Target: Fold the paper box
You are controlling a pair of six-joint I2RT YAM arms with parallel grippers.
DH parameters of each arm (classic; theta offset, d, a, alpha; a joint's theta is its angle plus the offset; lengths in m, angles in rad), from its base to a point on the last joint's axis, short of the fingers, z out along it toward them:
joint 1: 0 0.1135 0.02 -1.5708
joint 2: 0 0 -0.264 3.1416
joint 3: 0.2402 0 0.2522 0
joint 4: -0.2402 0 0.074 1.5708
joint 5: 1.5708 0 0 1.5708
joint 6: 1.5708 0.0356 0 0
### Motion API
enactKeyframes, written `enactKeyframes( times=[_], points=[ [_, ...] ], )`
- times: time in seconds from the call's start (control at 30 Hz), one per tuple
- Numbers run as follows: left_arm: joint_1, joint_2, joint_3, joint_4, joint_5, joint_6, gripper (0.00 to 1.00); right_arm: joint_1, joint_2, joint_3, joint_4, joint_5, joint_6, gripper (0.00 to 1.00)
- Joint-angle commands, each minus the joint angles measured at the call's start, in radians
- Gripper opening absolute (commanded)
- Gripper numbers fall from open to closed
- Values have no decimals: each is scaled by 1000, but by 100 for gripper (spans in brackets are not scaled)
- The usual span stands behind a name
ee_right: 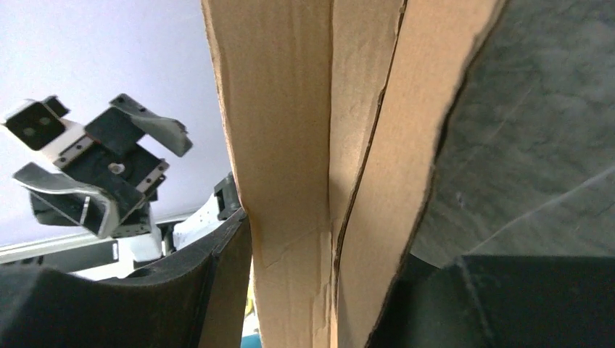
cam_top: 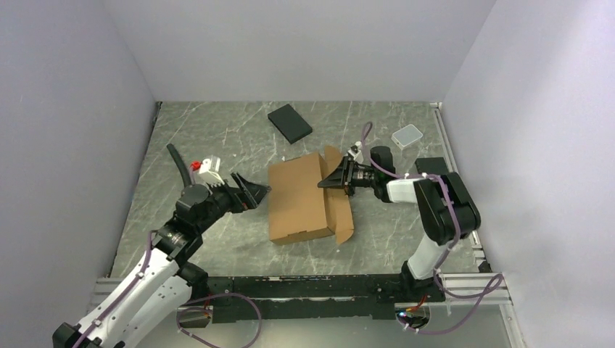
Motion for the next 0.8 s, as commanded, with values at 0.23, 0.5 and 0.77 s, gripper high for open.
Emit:
enactKeyframes(
  times=[0.23, 0.5, 0.77],
  points=[
    [1, 240, 8, 36, 14, -14, 99, -5, 201, 139, -59, 50, -204, 82],
    [1, 404, 91, -21, -7, 66, 100, -83, 61, 171, -396, 135, -382, 99],
    [1, 485, 214, -143, -21, 149, 100, -189, -93, 203, -614, 135, -382, 99]
  ],
)
